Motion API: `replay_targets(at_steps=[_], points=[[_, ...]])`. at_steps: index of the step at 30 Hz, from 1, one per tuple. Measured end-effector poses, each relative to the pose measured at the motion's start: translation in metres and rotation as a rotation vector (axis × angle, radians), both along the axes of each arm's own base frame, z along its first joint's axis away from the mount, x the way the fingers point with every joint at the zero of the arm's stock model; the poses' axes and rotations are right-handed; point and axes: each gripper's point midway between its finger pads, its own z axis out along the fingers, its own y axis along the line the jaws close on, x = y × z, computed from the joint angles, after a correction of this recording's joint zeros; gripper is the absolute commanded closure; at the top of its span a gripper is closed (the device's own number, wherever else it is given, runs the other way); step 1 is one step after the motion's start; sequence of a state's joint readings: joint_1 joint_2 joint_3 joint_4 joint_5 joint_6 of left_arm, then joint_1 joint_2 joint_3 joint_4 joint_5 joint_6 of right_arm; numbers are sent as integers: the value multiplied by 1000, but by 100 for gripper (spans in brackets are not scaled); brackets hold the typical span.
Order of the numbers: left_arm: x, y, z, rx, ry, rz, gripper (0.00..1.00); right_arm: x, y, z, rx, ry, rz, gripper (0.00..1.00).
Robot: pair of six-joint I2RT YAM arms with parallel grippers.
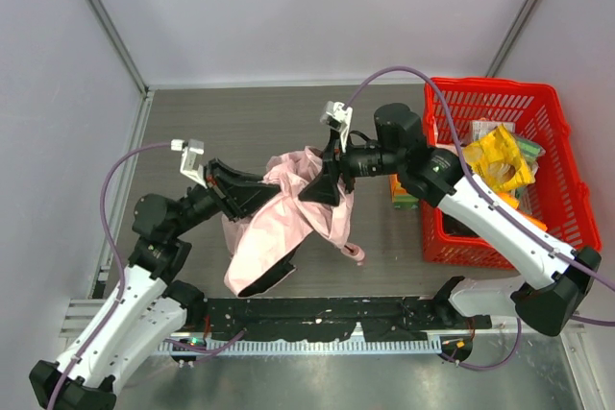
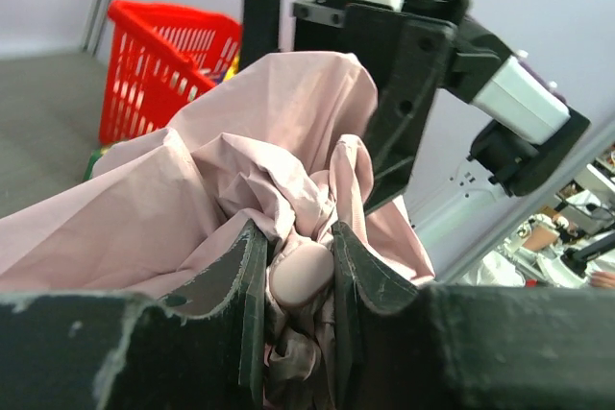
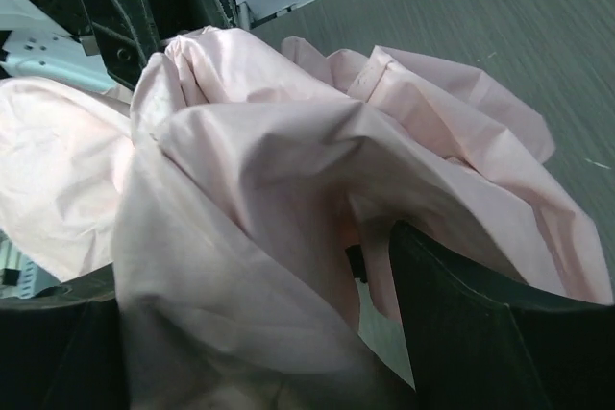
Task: Put away the umbrella
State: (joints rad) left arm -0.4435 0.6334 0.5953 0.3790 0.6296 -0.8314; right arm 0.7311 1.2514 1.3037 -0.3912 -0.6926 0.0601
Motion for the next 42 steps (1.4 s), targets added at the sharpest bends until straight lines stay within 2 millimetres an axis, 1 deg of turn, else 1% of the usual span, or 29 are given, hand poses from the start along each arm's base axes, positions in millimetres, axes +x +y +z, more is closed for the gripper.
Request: replay_targets(at_steps=[2,5,11,13,15,21,23,25,26,27,28,29,30,33,34,35,36,38,39,40,42], points=[[-8,2,4,-15,-59,-15,100,-5,-1,2,13,53,8,23],[-14,1,9,-23,-111,-38,100,-12,0,6,30,102,35,23],[-19,-2,19,-47,-165,-77,100,-28,6,14,66,156,109,22],[-20,-2,21,-54,-170,-84,100,-32,11,15,68,164,134,22],[-21,-3,26,-64,-179,-93,100,-37,20,13,66,174,172,22],[-20,-6,31,-90,-181,-125,100,-44,47,0,37,213,241,22],[-18,-6,32,-95,-182,-127,100,-47,53,-2,40,217,255,26],[-21,-6,35,-102,-193,-134,100,-52,58,1,53,219,277,42],[-22,-5,36,-107,-199,-137,100,-55,62,4,67,219,292,62],[-23,-4,39,-114,-210,-137,100,-58,64,7,85,220,310,72],[-25,-3,42,-123,-221,-135,100,-61,67,12,111,207,330,85],[-25,-2,44,-134,-213,-133,100,-63,68,15,131,198,353,89],[-26,-1,47,-146,-209,-137,100,-66,69,18,157,180,379,98],[-35,1,53,-163,-230,-154,100,-74,70,25,217,167,431,99],[-36,1,54,-163,-235,-158,99,-75,70,25,227,168,436,99],[-37,1,54,-163,-235,-159,85,-76,71,25,238,165,439,99],[-37,1,53,-161,-235,-160,64,-77,70,25,248,162,438,99],[-37,1,50,-148,-226,-158,18,-77,68,23,255,153,420,99],[-39,0,48,-133,-220,-162,1,-73,68,21,248,156,383,99],[-44,1,51,-120,-226,-163,0,-71,67,19,239,157,360,99],[-48,4,58,-85,-226,-132,0,-56,64,16,228,128,295,99]])
